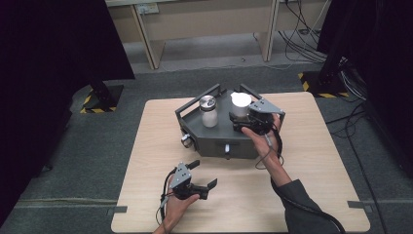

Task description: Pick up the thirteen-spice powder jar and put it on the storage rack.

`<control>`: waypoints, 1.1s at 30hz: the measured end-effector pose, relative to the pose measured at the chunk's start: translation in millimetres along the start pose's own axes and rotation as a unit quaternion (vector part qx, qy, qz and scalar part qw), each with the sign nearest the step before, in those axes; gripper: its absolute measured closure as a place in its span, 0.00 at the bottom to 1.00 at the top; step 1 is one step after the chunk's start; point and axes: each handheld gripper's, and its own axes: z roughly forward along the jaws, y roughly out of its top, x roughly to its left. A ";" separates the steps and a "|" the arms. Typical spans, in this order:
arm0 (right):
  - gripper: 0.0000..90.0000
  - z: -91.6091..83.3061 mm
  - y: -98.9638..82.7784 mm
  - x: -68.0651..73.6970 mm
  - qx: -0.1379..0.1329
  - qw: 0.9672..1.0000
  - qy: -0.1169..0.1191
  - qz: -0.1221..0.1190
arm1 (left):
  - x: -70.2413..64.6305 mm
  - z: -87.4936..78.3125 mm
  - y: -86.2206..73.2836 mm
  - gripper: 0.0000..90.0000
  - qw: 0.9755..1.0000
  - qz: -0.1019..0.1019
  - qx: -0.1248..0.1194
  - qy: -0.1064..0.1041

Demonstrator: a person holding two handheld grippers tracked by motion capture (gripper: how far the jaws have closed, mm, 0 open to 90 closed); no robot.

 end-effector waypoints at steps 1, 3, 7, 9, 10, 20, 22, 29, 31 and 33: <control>0.08 -1.1 0.1 0.1 0.000 1.000 0.000 0.006 | 0.0 0.0 0.0 0.02 1.000 0.000 0.000 0.000; 0.07 -3.5 -0.2 -0.8 -0.001 1.000 0.003 0.010 | 0.0 -0.1 0.0 0.02 1.000 0.000 0.000 0.000; 0.06 -8.7 -2.6 -1.2 -0.008 1.000 0.004 0.014 | 0.0 0.0 0.1 0.02 1.000 0.000 0.001 0.000; 0.05 -10.7 -3.4 -1.7 -0.010 1.000 0.006 0.018 | -0.1 0.1 0.1 0.02 1.000 0.000 0.001 0.000; 0.05 -11.5 -3.8 -2.0 -0.011 1.000 0.006 0.019 | 0.0 0.0 0.0 0.02 1.000 0.000 0.000 0.000; 0.05 -23.8 -8.0 -1.8 -0.018 0.999 0.021 0.020 | 0.3 -0.2 0.0 0.02 1.000 0.000 0.000 0.001; 0.05 -27.5 -9.7 -1.6 -0.021 0.999 0.025 0.022 | 0.6 -0.2 0.0 0.02 1.000 -0.001 0.001 0.001; 0.05 -38.2 -16.9 -3.7 -0.025 0.999 0.035 0.028 | 0.4 0.2 -0.3 0.02 1.000 -0.001 0.001 0.001; 0.05 -40.9 -18.8 -4.0 -0.025 0.999 0.040 0.028 | 0.5 0.2 -0.4 0.02 1.000 -0.001 0.001 0.001; 0.05 -43.4 -21.1 -3.8 -0.024 0.998 0.044 0.029 | 0.5 0.0 -0.3 0.02 1.000 -0.001 0.001 0.001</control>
